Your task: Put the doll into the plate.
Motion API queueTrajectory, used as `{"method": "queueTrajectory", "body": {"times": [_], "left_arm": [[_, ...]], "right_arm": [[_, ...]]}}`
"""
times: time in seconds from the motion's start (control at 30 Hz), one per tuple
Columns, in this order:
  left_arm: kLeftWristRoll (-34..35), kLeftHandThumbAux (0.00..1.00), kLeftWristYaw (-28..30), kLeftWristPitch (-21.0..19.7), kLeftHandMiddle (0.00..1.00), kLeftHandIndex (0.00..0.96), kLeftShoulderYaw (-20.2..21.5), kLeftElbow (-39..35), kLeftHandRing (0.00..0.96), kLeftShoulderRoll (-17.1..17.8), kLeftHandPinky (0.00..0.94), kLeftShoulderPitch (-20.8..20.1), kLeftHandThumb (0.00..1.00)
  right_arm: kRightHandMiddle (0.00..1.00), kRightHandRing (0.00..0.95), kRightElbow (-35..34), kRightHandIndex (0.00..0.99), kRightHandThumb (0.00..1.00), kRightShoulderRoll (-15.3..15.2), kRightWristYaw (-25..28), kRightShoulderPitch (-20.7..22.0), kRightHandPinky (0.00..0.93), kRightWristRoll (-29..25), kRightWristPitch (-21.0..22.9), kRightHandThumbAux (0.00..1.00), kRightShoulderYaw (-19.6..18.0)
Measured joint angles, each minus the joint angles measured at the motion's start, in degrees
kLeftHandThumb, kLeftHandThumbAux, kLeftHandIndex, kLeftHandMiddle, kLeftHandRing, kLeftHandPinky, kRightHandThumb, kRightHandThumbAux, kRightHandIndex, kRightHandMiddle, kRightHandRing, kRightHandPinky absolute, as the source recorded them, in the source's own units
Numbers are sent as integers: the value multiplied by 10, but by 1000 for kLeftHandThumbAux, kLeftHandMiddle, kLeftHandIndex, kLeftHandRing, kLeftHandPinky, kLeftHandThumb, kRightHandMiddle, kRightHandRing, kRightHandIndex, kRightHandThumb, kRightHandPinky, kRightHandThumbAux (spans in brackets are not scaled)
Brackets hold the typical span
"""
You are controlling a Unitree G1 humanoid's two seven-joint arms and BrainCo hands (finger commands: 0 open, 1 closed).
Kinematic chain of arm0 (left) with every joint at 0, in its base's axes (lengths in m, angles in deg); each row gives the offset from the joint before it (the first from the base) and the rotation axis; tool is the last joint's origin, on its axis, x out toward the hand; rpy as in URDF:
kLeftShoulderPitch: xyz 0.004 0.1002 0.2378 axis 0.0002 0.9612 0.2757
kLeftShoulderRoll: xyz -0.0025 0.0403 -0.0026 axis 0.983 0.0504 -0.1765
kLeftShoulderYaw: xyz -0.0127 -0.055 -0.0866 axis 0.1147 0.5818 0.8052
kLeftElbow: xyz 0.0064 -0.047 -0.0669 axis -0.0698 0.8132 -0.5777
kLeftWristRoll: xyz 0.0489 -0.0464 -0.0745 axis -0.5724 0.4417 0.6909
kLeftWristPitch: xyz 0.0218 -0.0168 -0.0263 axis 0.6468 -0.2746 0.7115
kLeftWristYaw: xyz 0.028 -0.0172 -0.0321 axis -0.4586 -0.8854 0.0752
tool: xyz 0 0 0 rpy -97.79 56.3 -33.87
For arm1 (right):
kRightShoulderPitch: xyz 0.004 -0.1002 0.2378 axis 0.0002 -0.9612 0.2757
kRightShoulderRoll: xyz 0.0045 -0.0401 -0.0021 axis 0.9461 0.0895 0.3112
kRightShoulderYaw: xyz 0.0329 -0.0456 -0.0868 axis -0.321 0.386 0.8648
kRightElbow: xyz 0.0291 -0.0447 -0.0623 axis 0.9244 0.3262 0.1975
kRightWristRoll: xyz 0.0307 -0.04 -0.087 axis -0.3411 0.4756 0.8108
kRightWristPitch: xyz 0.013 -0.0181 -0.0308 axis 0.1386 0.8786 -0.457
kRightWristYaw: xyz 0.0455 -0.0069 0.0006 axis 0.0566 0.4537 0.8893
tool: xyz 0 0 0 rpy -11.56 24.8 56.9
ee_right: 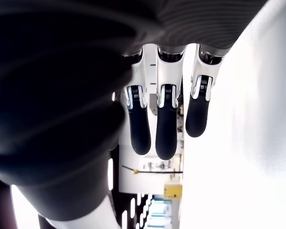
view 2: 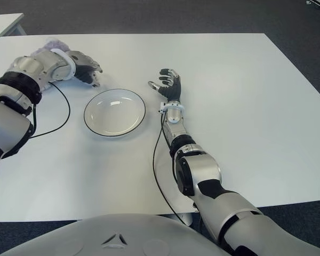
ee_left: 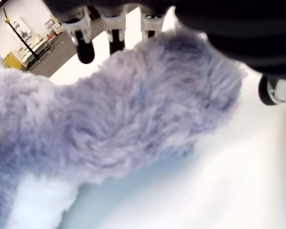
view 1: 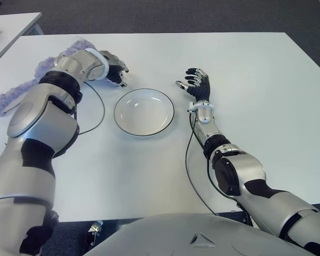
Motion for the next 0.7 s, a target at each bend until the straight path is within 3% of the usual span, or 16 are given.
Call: {"method": "queueTrajectory", "body": {"times": [0.43, 0.7], "left_arm": [[-2, 204, 11, -18, 0, 0, 0, -11, 0, 11, 0, 0, 406], [-6, 198, 11, -31, 0, 0, 0, -16, 0, 15, 0, 0, 398]], "right_arm": [[345, 373, 0, 328, 98, 0, 0, 0, 344, 0, 0, 967, -2], [344, 370, 0, 321, 103, 0, 1, 0, 339, 0, 0, 959, -2]]}}
